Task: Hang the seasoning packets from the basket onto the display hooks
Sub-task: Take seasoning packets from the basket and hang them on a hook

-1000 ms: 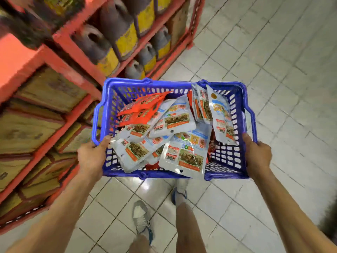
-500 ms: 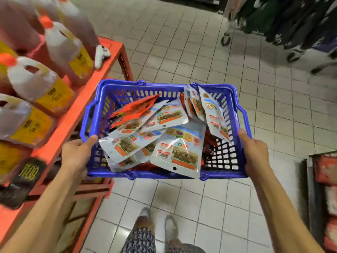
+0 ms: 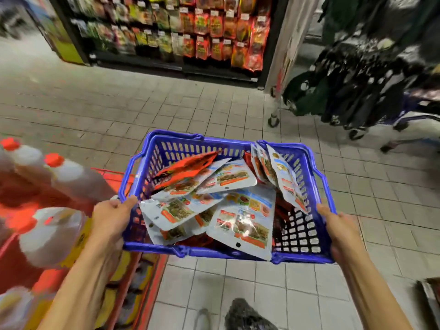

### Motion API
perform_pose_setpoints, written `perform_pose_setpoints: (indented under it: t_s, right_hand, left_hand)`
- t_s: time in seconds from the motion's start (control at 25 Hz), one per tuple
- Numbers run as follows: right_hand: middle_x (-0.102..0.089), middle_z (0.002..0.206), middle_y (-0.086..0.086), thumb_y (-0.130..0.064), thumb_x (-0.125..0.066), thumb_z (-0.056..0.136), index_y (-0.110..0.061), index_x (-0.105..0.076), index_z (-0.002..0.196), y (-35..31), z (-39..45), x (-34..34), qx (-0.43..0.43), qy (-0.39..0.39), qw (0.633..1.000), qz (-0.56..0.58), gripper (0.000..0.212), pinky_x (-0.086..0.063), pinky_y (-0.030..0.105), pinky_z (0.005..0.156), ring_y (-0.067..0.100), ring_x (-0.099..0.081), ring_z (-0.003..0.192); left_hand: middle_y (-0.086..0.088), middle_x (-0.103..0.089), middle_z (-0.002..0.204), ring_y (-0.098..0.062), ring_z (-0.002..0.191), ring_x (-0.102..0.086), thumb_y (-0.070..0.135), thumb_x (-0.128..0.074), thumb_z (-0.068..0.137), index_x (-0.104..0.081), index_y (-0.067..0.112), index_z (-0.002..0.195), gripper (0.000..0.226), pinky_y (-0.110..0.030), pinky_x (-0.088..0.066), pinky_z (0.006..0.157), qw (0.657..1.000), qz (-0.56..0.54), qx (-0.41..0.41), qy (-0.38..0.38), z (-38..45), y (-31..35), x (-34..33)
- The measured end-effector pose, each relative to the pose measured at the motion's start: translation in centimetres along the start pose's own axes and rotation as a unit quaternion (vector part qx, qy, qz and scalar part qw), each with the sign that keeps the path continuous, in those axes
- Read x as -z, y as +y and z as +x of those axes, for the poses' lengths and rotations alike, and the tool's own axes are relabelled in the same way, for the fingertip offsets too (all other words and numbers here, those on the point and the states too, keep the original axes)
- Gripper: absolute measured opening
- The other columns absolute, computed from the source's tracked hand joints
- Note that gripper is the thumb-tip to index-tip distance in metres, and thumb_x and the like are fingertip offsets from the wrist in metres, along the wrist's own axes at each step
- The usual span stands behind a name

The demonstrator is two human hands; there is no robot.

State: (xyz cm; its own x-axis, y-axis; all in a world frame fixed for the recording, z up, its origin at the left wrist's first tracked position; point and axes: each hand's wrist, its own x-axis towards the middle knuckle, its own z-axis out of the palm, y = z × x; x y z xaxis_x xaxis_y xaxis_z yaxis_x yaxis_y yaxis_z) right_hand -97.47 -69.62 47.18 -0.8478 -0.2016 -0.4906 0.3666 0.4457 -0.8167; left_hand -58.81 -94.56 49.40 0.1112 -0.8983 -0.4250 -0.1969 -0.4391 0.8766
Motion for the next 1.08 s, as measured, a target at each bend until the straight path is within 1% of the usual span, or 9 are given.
perform_pose_setpoints:
  t_s: [0.16,0.32,0.4,0.48,0.6,0.72,0.84,0.96,1.08]
  right_hand:
    - [-0.071,0.085,0.022,-0.029,-0.076,0.079,-0.005,-0.065,0.084,-7.1,8.5,-7.4,-0.005,-0.006,1.000,0.002,0.027,-0.061,0.056,0.071,0.034,-0.071,0.078]
    - [-0.073,0.099,0.024,-0.033,-0.076,0.069,-0.006,-0.067,0.085,-15.8,19.0,-16.2,0.006,-0.042,0.999,0.013,0.034,-0.058,0.065,0.083,0.040,-0.073,0.093]
    - [-0.073,0.102,0.025,-0.030,-0.077,0.074,0.000,-0.067,0.097,-20.3,23.3,-20.1,0.011,-0.044,0.999,0.009,0.039,-0.057,0.065,0.083,0.041,-0.073,0.095]
    - [-0.072,0.104,0.026,-0.028,-0.077,0.080,0.002,-0.066,0.104,-24.8,26.6,-23.8,0.010,-0.044,0.999,0.004,0.040,-0.059,0.061,0.081,0.039,-0.073,0.092]
    - [-0.075,0.089,0.017,-0.030,-0.076,0.083,-0.005,-0.065,0.099,-31.4,32.5,-30.3,0.017,-0.052,0.999,-0.002,0.032,-0.063,0.048,0.067,0.032,-0.076,0.071]
    - [-0.076,0.074,0.011,-0.031,-0.076,0.084,-0.010,-0.061,0.096,-36.8,38.1,-37.8,0.012,-0.062,0.998,0.003,0.028,-0.062,0.046,0.062,0.029,-0.076,0.063]
    - [-0.076,0.082,0.013,-0.029,-0.076,0.085,-0.011,-0.060,0.091,-41.7,43.6,-45.4,0.018,-0.046,0.999,0.008,0.024,-0.062,0.047,0.065,0.029,-0.076,0.064]
    - [-0.074,0.084,0.013,-0.027,-0.075,0.086,-0.007,-0.062,0.094,-47.7,48.6,-52.8,0.018,-0.035,0.999,0.009,0.024,-0.061,0.043,0.065,0.030,-0.074,0.067]
    - [-0.071,0.075,0.007,-0.022,-0.075,0.087,-0.007,-0.064,0.088,-53.4,53.5,-58.4,0.025,-0.012,0.999,0.022,0.018,-0.056,0.031,0.056,0.022,-0.070,0.061]
  left_hand:
    - [-0.006,-0.051,0.046,-0.010,0.029,-0.046,0.014,-0.068,0.092,-0.047,0.012,0.063,0.036,-0.022,-0.043,0.038,1.000,0.001,-0.012,0.028,9.6,6.4,-7.2]
    - [-0.023,-0.062,0.081,-0.029,0.074,-0.064,0.019,-0.069,0.091,-0.054,0.008,0.072,0.027,-0.052,-0.057,0.069,0.998,-0.021,0.011,0.055,18.9,11.6,-14.8]
    - [-0.020,-0.066,0.072,-0.022,0.062,-0.067,0.022,-0.070,0.090,-0.058,0.006,0.080,0.023,-0.041,-0.060,0.059,0.998,-0.010,0.005,0.068,23.1,14.7,-17.7]
    - [-0.002,-0.061,0.047,-0.009,0.037,-0.058,0.023,-0.072,0.087,-0.060,0.007,0.076,0.023,-0.019,-0.045,0.034,0.995,0.003,-0.011,0.096,27.0,18.1,-20.2]
    - [-0.007,-0.063,0.057,-0.017,0.041,-0.061,0.022,-0.072,0.086,-0.052,0.014,0.067,0.029,-0.025,-0.050,0.038,0.995,-0.024,0.011,0.097,33.8,23.3,-24.3]
    - [-0.010,-0.070,0.059,-0.024,0.048,-0.069,0.024,-0.072,0.086,-0.057,0.011,0.076,0.022,-0.028,-0.053,0.041,0.995,-0.029,0.016,0.098,42.5,27.1,-28.3]
    - [-0.006,-0.070,0.054,-0.023,0.049,-0.071,0.025,-0.073,0.086,-0.061,0.005,0.081,0.023,-0.026,-0.051,0.038,0.996,-0.031,0.014,0.080,51.9,31.1,-32.5]
    - [-0.004,-0.066,0.048,-0.016,0.040,-0.065,0.023,-0.073,0.086,-0.054,0.009,0.069,0.029,-0.023,-0.048,0.035,0.997,-0.028,0.009,0.069,61.8,37.0,-37.0]
    - [-0.008,-0.068,0.054,-0.016,0.040,-0.065,0.021,-0.075,0.083,-0.052,0.010,0.068,0.030,-0.026,-0.049,0.037,0.998,-0.027,0.010,0.065,69.6,42.6,-41.5]
